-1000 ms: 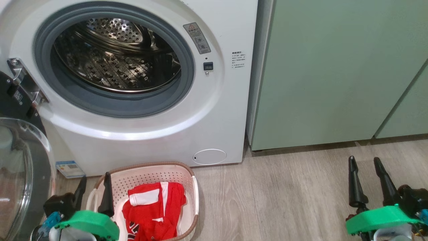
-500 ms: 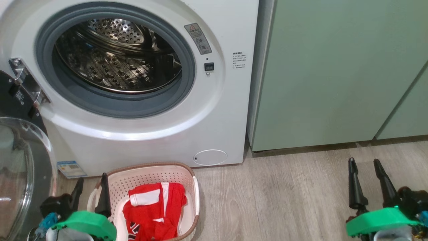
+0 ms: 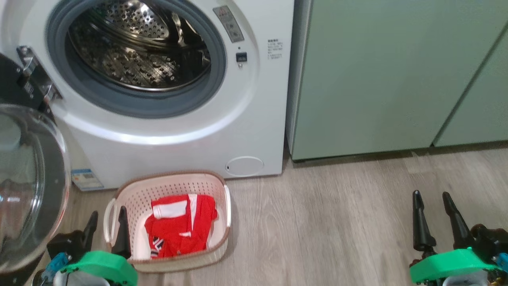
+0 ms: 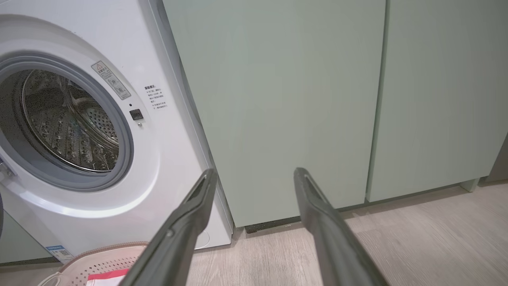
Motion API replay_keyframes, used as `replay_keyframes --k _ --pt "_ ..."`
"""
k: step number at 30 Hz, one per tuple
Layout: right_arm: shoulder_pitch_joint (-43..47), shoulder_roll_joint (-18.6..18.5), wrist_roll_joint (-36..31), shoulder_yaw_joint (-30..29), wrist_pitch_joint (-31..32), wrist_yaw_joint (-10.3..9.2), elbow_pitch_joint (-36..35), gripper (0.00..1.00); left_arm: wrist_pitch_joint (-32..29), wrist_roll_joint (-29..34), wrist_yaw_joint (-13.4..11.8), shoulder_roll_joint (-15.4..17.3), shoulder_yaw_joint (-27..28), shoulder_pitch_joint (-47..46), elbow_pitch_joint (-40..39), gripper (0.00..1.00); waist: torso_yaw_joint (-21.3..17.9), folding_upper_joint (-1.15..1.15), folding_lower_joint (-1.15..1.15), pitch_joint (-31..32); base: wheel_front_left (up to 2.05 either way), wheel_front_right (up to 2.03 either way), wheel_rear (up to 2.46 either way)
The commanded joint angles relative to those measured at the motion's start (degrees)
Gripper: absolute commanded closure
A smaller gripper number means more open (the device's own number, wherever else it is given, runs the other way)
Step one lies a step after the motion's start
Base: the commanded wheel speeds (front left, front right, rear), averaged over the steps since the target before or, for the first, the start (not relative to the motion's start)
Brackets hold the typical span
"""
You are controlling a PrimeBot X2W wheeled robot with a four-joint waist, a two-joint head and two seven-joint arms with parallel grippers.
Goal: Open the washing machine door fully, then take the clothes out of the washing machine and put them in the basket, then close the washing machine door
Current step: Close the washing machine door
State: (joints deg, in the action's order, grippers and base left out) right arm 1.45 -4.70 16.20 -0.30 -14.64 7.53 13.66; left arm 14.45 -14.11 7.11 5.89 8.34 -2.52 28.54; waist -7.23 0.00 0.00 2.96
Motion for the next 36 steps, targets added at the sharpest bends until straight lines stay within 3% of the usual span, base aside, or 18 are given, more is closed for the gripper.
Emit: replay_keyframes --k 1,12,24,29,36 --pt "-0.91 -0.36 -0.01 1.26 -0.36 -0.04 -1.86 0.00 0.55 0.40 0.30 1.31 1.80 -2.38 -1.51 0.00 0.01 0.00 0.00 -0.02 -2.13 2.13 0.00" --pt "-0.87 -0.10 -0.01 0.76 -0.36 -0.04 -2.04 0.00 0.55 0.50 0.34 1.43 1.79 -2.40 -1.89 0.00 0.14 0.00 0.00 -0.13 -1.71 1.71 0.01" --pt "-0.90 -0.36 0.11 0.27 -0.36 -0.04 -2.06 0.00 0.55 0.85 0.29 0.45 1.89 -2.48 -2.59 0.00 1.05 0.00 0.00 -0.02 -0.24 0.24 0.00" --pt "-0.78 -0.30 0.08 0.42 -0.36 -0.04 -2.17 0.00 0.55 1.57 0.17 0.03 1.95 -2.63 -2.73 0.00 3.33 0.00 0.00 0.02 0.00 0.00 0.00" --pt "-0.60 0.09 0.35 0.25 -0.36 -0.04 -2.15 0.00 0.55 2.35 -0.39 -0.37 2.75 -3.19 -2.98 0.00 9.63 0.00 0.00 0.15 0.00 0.00 0.00"
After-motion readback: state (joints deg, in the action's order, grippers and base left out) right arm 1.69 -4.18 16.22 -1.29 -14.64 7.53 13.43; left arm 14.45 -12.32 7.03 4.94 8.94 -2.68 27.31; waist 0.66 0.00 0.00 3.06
